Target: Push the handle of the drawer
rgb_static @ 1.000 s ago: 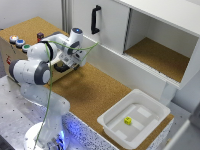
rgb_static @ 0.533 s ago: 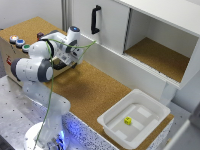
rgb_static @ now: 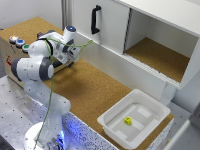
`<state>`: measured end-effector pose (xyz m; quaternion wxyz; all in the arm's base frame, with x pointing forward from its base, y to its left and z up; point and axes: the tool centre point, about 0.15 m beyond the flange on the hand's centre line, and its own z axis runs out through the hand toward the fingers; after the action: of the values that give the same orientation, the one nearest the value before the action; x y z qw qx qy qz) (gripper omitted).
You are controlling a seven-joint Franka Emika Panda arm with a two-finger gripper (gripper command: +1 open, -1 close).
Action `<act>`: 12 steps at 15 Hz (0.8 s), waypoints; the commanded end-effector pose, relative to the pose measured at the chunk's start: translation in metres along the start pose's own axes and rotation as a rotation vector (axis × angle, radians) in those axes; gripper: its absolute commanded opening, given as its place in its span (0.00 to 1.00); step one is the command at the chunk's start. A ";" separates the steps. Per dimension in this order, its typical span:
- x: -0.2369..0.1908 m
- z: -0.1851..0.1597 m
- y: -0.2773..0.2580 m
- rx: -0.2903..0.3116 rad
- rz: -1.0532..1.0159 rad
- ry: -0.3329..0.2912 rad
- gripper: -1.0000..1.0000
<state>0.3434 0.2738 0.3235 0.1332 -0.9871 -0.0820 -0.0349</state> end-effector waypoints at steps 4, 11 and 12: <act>0.085 0.063 -0.042 0.019 -0.052 -0.028 1.00; 0.086 0.027 -0.077 0.028 -0.089 0.071 1.00; 0.087 0.024 -0.081 0.027 -0.102 0.079 1.00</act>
<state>0.3679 0.3175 0.3353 0.1512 -0.9785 -0.1081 -0.0898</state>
